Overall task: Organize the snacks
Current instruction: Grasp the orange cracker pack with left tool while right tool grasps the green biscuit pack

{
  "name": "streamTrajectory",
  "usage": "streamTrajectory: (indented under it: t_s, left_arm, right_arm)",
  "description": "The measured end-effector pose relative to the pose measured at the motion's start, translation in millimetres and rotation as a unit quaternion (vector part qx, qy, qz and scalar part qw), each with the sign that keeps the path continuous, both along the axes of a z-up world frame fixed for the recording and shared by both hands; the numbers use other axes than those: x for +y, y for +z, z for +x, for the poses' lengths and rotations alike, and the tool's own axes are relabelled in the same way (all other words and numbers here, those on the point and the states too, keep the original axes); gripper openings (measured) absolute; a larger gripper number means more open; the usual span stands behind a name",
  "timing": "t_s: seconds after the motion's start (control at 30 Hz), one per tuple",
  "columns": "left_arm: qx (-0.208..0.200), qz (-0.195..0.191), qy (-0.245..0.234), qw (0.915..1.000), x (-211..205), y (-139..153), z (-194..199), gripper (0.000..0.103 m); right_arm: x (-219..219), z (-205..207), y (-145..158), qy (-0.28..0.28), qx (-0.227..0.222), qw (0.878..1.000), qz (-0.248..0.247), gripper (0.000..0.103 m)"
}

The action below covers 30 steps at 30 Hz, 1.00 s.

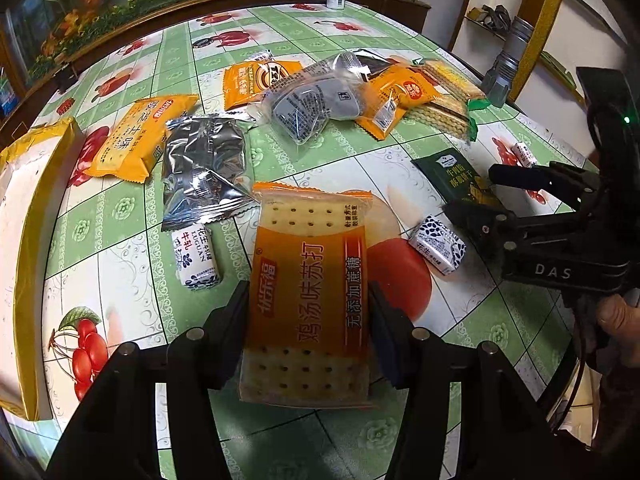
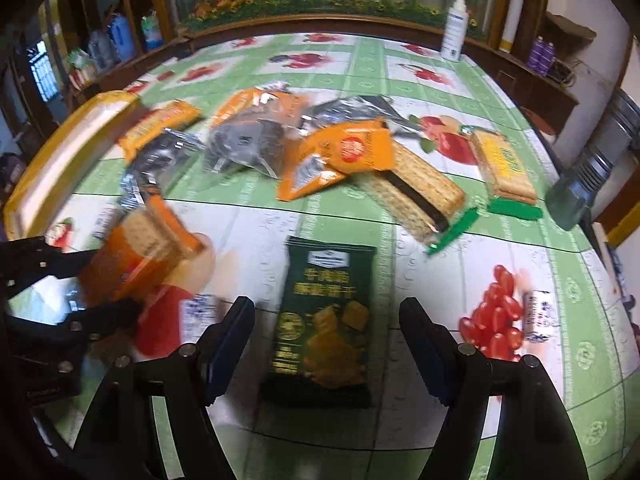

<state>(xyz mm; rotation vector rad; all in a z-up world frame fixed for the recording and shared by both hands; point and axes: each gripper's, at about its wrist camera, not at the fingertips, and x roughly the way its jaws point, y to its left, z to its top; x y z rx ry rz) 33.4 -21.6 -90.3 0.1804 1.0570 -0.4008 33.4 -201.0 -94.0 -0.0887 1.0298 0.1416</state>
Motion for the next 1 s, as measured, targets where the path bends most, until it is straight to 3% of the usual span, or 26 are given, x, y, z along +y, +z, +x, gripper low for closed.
streamTrajectory:
  t_s: [0.1, 0.23, 0.27, 0.3, 0.5, 0.67, 1.0]
  left_arm:
    - [-0.005, 0.007, 0.012, 0.9999, -3.3, -1.2, 2.5, 0.059]
    - [-0.017, 0.017, 0.016, 0.9996, -10.6, -2.7, 0.5, 0.06]
    - [-0.019, 0.015, 0.016, 0.9996, -10.5, -2.5, -0.2, 0.055]
    - [-0.021, 0.013, 0.014, 0.9996, -10.1, -1.7, -0.7, 0.052]
    - [-0.018, -0.012, 0.014, 0.9997, -4.6, 2.9, -4.8, 0.051]
    - [-0.047, -0.018, 0.03, 0.9983, 4.1, 24.6, -12.6, 0.052]
    - [-0.091, 0.012, 0.153, 0.9841, 76.8, 50.8, -12.3, 0.052]
  right_arm:
    - [-1.3, -0.8, 1.5, -0.002, 0.005, 1.0, -0.001, 0.076]
    - [2.6, -2.8, 2.4, 0.004, 0.004, 1.0, -0.006, 0.071]
    - [2.8, -3.6, 3.7, 0.005, 0.002, 1.0, -0.006, 0.062]
    - [3.2, -4.5, 5.5, 0.005, 0.001, 1.0, -0.004, 0.045]
    - [-0.4, -6.9, 9.9, 0.001, -0.002, 1.0, 0.024, 0.046]
    - [5.4, -13.6, 34.4, 0.012, -0.03, 0.999, 0.042, 0.045]
    - [67.5, -5.7, 58.8, 0.091, -0.05, 0.993, 0.056, 0.045]
